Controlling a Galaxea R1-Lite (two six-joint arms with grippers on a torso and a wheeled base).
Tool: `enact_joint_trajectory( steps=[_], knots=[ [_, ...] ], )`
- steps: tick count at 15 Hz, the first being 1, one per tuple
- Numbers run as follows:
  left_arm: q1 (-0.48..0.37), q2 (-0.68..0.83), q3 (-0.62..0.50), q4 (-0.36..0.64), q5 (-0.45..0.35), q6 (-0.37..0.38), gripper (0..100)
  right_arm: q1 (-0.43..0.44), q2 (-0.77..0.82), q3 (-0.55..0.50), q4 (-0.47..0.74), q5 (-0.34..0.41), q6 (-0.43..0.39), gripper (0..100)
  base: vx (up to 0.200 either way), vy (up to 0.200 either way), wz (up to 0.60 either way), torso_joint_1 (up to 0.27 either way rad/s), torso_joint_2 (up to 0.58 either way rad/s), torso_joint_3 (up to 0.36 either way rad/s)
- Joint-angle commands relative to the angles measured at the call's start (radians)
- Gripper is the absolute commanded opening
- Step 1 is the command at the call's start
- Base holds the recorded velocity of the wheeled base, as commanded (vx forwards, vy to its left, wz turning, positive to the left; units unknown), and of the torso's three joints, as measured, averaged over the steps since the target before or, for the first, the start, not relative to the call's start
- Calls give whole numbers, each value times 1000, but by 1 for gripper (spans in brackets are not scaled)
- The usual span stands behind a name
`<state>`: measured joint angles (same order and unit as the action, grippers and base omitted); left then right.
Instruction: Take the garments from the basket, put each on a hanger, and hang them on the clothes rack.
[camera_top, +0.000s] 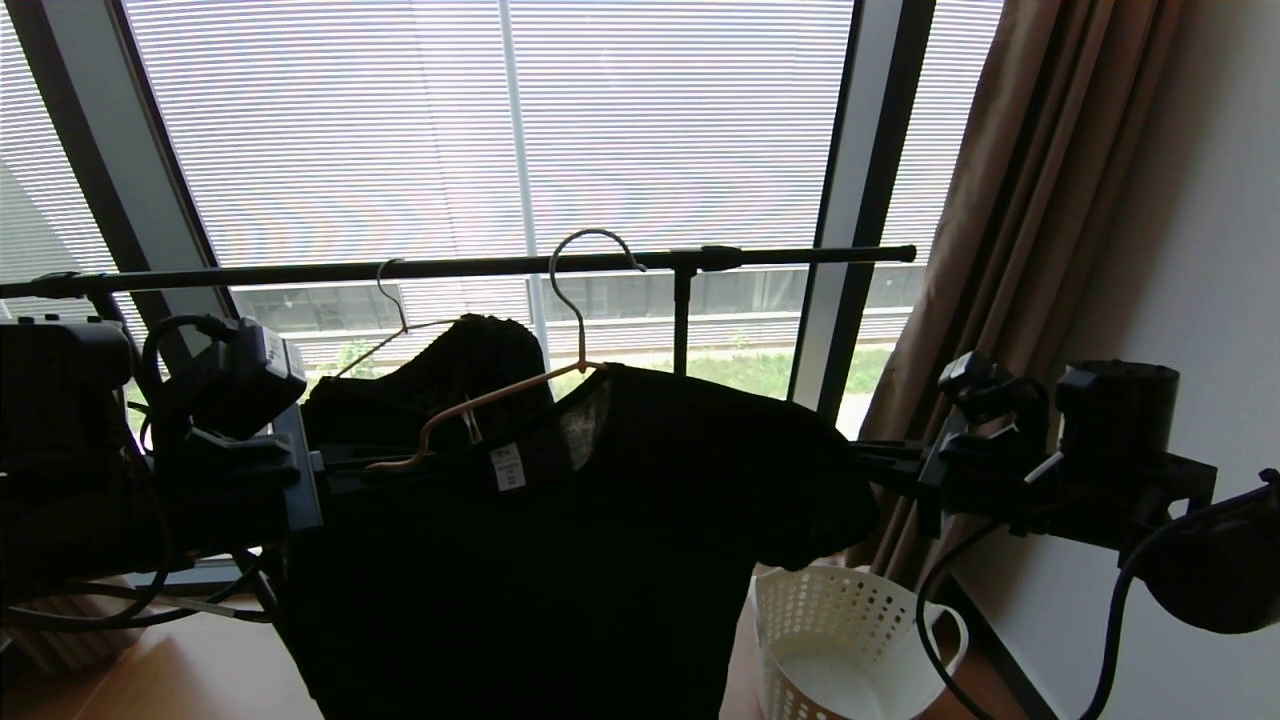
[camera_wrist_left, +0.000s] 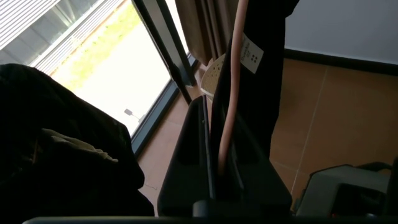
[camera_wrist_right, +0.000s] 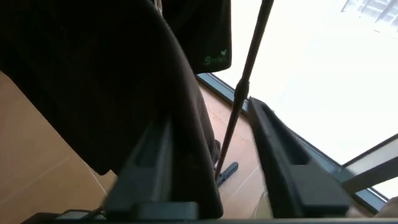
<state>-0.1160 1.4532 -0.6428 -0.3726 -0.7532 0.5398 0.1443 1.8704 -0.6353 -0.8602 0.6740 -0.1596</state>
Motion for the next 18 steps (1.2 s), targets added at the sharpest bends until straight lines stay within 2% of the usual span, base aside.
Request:
enact_joint_trajectory(
  steps=[1, 7, 10, 18],
  knots=[
    [6, -2, 3, 0, 0, 0, 0, -29, -5, -10, 1, 1, 0, 0, 0, 0, 0, 0, 0, 0],
    [18, -2, 6, -2, -2, 0, 0, -83, 3, -33, 3, 2, 2, 0, 0, 0, 0, 0, 0, 0],
    [22, -4, 6, -2, -2, 0, 0, -123, 3, -50, 3, 29, 8, 0, 0, 0, 0, 0, 0, 0],
    [35, -8, 5, -2, -2, 0, 0, -161, 23, -70, 3, 32, 28, 0, 0, 0, 0, 0, 0, 0]
  ],
)
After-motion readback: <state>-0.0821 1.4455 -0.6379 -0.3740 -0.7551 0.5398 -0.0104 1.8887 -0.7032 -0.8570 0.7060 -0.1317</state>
